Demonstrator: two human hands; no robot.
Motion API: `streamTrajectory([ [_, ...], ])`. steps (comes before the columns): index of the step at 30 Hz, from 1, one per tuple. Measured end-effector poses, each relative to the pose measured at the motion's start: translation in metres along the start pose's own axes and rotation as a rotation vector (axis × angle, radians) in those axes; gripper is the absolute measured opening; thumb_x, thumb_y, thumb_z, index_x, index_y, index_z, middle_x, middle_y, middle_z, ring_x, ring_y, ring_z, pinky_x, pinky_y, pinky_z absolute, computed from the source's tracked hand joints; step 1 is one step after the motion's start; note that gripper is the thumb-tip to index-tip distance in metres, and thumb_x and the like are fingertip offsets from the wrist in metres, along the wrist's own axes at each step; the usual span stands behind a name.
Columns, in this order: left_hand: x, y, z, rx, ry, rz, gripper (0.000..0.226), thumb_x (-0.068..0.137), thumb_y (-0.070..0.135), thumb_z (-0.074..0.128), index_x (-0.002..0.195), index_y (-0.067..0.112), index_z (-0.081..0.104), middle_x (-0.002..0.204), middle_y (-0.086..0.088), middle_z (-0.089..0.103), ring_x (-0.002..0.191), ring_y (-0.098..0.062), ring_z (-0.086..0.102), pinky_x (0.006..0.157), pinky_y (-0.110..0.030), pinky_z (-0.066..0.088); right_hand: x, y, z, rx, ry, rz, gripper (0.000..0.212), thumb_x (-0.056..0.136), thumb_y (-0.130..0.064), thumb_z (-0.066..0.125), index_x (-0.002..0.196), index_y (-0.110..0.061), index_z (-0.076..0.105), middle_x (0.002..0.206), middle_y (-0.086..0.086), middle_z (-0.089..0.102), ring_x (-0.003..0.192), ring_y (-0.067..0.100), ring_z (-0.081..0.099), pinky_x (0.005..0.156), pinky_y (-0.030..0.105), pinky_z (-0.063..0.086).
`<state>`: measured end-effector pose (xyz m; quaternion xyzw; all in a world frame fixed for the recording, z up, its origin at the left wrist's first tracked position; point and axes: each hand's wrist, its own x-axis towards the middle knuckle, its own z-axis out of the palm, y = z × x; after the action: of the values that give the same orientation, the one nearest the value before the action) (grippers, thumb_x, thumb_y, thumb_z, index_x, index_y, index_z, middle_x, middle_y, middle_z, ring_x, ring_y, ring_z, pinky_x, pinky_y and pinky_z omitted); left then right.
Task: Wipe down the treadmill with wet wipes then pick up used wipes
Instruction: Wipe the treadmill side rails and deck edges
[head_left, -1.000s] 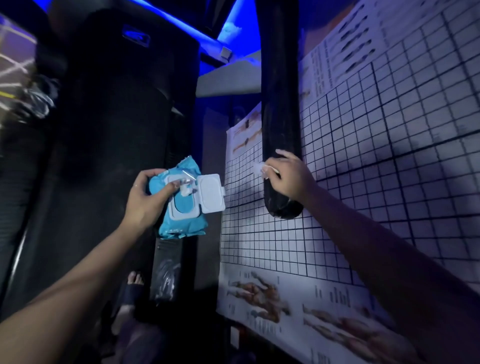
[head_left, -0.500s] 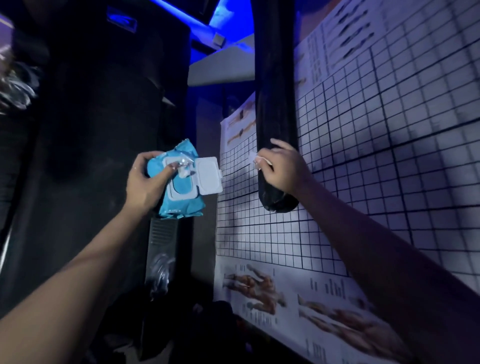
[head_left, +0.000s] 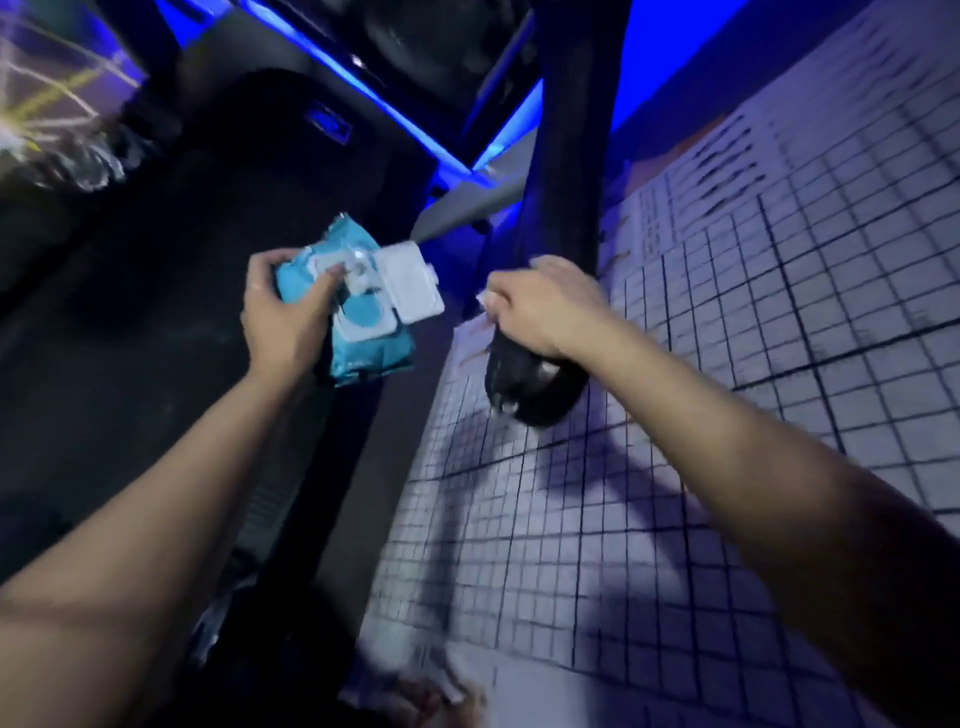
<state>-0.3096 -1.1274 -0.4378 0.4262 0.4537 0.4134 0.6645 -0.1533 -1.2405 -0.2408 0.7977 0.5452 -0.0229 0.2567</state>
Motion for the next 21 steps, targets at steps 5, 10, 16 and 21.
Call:
streamTrajectory([
  [5, -0.053, 0.0, -0.024, -0.102, 0.068, -0.011, 0.03, 0.074, 0.045, 0.085, 0.096, 0.04, 0.065, 0.109, -0.002, 0.075, 0.099, -0.02, 0.073, 0.091, -0.051, 0.061, -0.035, -0.037, -0.009, -0.175, -0.266, -0.213, 0.029, 0.104, -0.046, 0.039, 0.112, -0.031, 0.063, 0.124, 0.004, 0.067, 0.113, 0.031, 0.06, 0.088, 0.04, 0.045],
  [10, -0.087, -0.011, -0.056, -0.109, 0.102, -0.06, 0.041, 0.072, 0.05, 0.087, 0.104, 0.036, 0.066, 0.112, -0.002, 0.074, 0.102, -0.025, 0.074, 0.087, -0.056, 0.061, -0.095, -0.045, 0.001, -0.356, -0.156, -0.45, 0.02, 0.098, -0.024, 0.041, 0.1, -0.019, 0.06, 0.105, 0.005, 0.071, 0.102, 0.027, 0.063, 0.076, 0.034, 0.04],
  [16, -0.109, -0.015, -0.069, -0.11, 0.16, -0.047, 0.052, 0.066, 0.061, 0.09, 0.106, 0.037, 0.066, 0.113, -0.003, 0.074, 0.103, -0.027, 0.074, 0.087, -0.056, 0.061, -0.136, -0.017, 0.011, -0.141, -0.29, -0.401, 0.023, 0.105, -0.025, 0.042, 0.102, -0.019, 0.063, 0.105, 0.003, 0.072, 0.139, 0.017, 0.046, 0.118, 0.031, 0.019],
  [21, -0.111, -0.004, -0.065, -0.125, 0.191, 0.001, 0.049, 0.068, 0.058, 0.09, 0.106, 0.036, 0.067, 0.111, -0.002, 0.075, 0.102, -0.027, 0.074, 0.087, -0.057, 0.061, -0.124, 0.008, -0.026, 0.537, 0.36, -0.271, 0.024, 0.107, -0.023, 0.047, 0.112, -0.022, 0.071, 0.114, -0.01, 0.074, 0.139, -0.005, 0.027, 0.114, 0.021, 0.028],
])
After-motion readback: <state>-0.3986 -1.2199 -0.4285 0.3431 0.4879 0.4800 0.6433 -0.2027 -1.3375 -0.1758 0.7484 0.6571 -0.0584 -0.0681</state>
